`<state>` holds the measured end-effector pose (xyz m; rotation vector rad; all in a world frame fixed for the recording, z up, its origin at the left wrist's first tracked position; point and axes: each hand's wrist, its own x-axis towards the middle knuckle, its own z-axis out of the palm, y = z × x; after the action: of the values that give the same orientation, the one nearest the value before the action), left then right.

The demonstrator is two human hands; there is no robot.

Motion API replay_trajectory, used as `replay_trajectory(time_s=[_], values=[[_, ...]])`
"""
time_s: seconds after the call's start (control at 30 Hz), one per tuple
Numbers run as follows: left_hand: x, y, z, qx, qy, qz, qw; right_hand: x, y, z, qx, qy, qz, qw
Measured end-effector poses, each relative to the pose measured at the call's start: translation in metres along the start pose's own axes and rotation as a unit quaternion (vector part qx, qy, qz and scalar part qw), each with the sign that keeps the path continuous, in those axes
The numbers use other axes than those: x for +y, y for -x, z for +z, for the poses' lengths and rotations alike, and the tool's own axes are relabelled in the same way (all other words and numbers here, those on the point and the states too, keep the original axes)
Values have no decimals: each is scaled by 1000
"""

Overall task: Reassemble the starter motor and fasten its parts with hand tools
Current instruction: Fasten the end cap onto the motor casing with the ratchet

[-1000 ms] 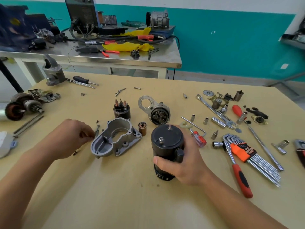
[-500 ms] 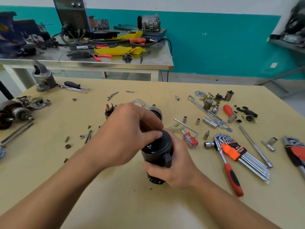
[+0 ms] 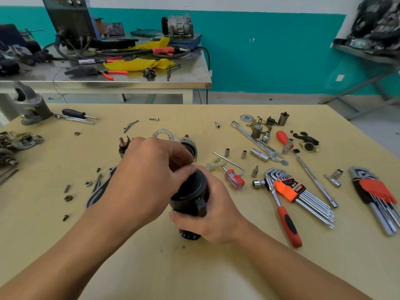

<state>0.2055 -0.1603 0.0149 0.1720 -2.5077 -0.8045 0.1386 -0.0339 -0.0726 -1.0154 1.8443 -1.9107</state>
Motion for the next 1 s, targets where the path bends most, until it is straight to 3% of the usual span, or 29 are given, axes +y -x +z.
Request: replay_trajectory(time_s=[0.13, 0.4, 0.47, 0.63, 0.7, 0.83, 0.9, 1.0], values=[[-2, 2, 2, 3, 42, -29, 999, 0, 0, 0, 0, -4, -3, 1000], [-18, -4, -2, -152, 210, -39, 965, 2, -2, 1, 2, -8, -19, 1000], [-21, -4, 2, -143, 248, -40, 957, 1, -2, 0, 0, 1, -18, 1000], [-23, -3, 15, -25, 220, -45, 974, 1, -2, -1, -3, 5, -18, 1000], [-24, -3, 15, -37, 229, -44, 972, 1, -2, -1, -4, 3, -16, 1000], [-34, -10, 5, -169, 325, -66, 928, 1, -1, -1, 5, 5, -15, 1000], [-35, -12, 4, -146, 343, -65, 926, 1, -1, -2, 7, 15, -17, 1000], [-32, -7, 12, -66, 295, -73, 951, 1, -1, -3, -2, 26, -29, 999]])
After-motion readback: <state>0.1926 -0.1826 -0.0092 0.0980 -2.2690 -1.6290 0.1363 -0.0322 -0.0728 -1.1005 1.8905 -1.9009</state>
